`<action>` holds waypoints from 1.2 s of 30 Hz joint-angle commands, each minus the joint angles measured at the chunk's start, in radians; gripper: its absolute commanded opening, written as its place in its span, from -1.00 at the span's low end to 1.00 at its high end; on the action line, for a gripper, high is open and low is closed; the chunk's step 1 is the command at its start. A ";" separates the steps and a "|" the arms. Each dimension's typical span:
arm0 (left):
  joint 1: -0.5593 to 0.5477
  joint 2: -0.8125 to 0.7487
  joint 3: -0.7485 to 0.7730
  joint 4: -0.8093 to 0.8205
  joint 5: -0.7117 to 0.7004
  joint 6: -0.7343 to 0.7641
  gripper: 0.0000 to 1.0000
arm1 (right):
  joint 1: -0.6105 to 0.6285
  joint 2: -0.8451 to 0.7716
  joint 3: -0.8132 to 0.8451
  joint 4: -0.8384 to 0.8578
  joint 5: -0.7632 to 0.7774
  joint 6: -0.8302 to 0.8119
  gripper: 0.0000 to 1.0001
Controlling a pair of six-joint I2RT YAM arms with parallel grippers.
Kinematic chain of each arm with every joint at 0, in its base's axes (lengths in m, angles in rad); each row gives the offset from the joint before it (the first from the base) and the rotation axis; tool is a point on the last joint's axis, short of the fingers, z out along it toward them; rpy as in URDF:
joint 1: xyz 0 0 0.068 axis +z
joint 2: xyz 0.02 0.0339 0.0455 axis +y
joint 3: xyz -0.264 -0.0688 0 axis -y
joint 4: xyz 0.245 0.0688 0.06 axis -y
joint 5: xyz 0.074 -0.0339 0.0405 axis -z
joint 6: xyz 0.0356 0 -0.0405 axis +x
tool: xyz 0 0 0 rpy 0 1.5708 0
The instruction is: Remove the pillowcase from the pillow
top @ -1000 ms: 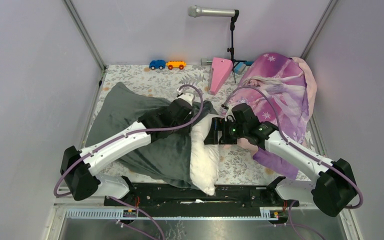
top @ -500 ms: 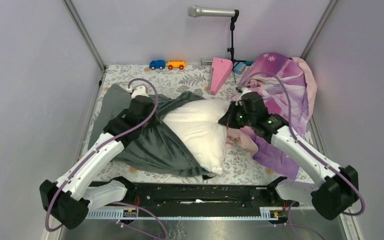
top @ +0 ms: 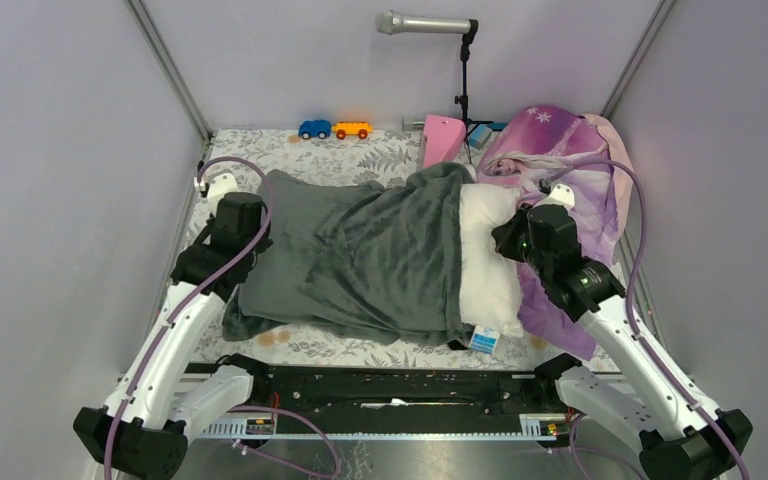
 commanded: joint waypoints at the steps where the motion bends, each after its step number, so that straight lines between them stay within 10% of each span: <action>1: 0.011 -0.007 0.029 0.019 0.089 0.094 -0.46 | -0.027 0.048 -0.002 0.135 -0.039 -0.022 -1.00; 11: -0.022 -0.034 -0.042 0.285 0.931 -0.068 0.19 | -0.027 0.238 0.007 0.272 -0.419 0.032 -0.48; 15: -0.241 -0.036 -0.044 0.324 0.770 -0.079 0.44 | -0.027 0.219 -0.007 0.273 -0.390 0.017 -0.24; 19: -0.391 0.007 -0.035 0.329 0.644 -0.097 0.58 | -0.027 0.187 -0.030 0.268 -0.377 -0.004 0.96; 28: -0.667 0.106 -0.177 0.691 0.677 -0.275 0.59 | -0.027 0.130 -0.061 0.125 -0.336 -0.019 0.99; 36: -0.850 0.254 -0.105 0.634 0.484 -0.274 0.61 | -0.026 0.050 -0.163 0.055 -0.348 -0.009 0.99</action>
